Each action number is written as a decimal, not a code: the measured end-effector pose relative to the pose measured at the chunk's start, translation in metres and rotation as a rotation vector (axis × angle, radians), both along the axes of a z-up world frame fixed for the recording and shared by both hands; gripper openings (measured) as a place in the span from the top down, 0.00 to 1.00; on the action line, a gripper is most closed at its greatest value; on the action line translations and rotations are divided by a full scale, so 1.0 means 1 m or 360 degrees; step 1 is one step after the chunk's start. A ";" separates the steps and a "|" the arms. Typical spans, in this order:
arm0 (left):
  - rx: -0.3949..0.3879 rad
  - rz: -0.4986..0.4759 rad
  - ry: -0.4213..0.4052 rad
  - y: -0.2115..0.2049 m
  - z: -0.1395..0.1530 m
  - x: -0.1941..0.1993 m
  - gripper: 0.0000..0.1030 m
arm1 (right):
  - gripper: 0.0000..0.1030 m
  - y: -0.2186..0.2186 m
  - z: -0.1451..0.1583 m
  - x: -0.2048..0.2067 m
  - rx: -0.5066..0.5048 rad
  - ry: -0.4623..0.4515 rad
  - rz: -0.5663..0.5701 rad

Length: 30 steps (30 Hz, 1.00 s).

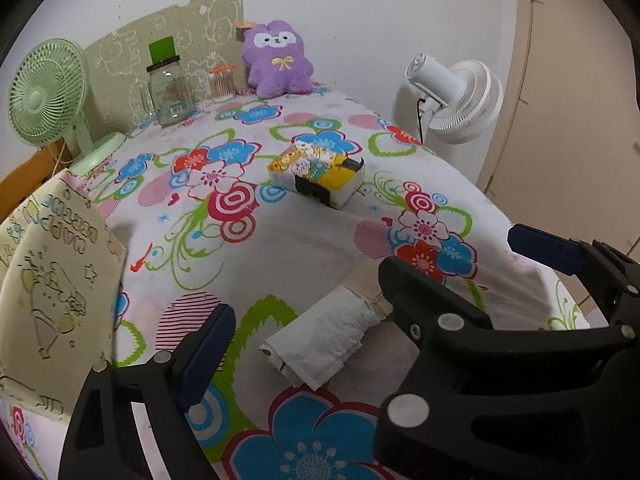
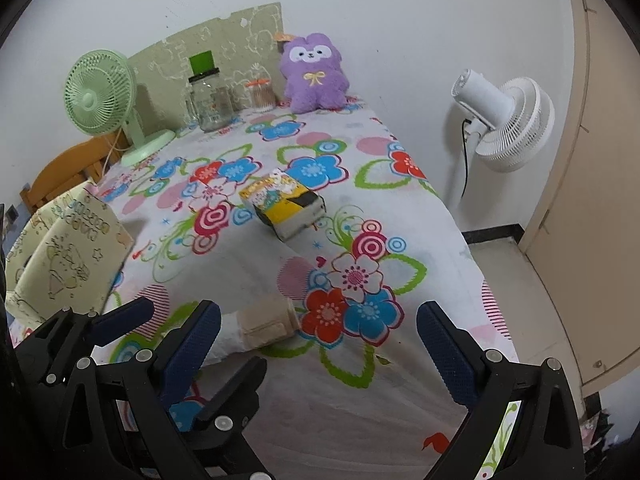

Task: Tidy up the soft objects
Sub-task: 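Move both open grippers toward the rolled white towel and yellow tissue pack, then grasp the rolled white towel with the left gripper while the right gripper grasps the yellow tissue pack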

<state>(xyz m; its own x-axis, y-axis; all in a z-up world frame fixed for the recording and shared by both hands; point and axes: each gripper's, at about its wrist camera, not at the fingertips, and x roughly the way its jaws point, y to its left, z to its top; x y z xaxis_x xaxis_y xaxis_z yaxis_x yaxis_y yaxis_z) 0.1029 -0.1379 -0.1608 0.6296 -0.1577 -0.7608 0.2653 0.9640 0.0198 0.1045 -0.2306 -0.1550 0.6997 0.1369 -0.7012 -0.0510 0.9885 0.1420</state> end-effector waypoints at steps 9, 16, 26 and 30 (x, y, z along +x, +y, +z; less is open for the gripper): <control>-0.0007 -0.0020 0.0068 -0.003 -0.011 0.010 0.25 | 0.03 -0.002 -0.011 0.009 0.0004 0.0057 -0.0004; -0.0032 -0.0016 0.0075 -0.001 -0.009 0.012 0.47 | 0.03 -0.003 -0.014 0.012 0.0005 0.0073 -0.0008; -0.0044 -0.0019 0.0097 0.002 -0.005 0.012 0.75 | 0.03 0.001 -0.011 0.014 0.0003 0.0072 -0.0002; -0.0048 0.0001 0.0089 0.006 -0.003 0.009 0.76 | 0.03 0.006 -0.009 0.014 -0.0002 0.0065 0.0014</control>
<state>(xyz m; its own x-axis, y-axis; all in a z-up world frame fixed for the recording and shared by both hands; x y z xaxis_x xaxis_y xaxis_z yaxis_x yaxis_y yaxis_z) 0.1118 -0.1316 -0.1639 0.5865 -0.1809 -0.7895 0.2645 0.9641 -0.0244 0.1181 -0.2247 -0.1636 0.6694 0.1422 -0.7292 -0.0542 0.9882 0.1430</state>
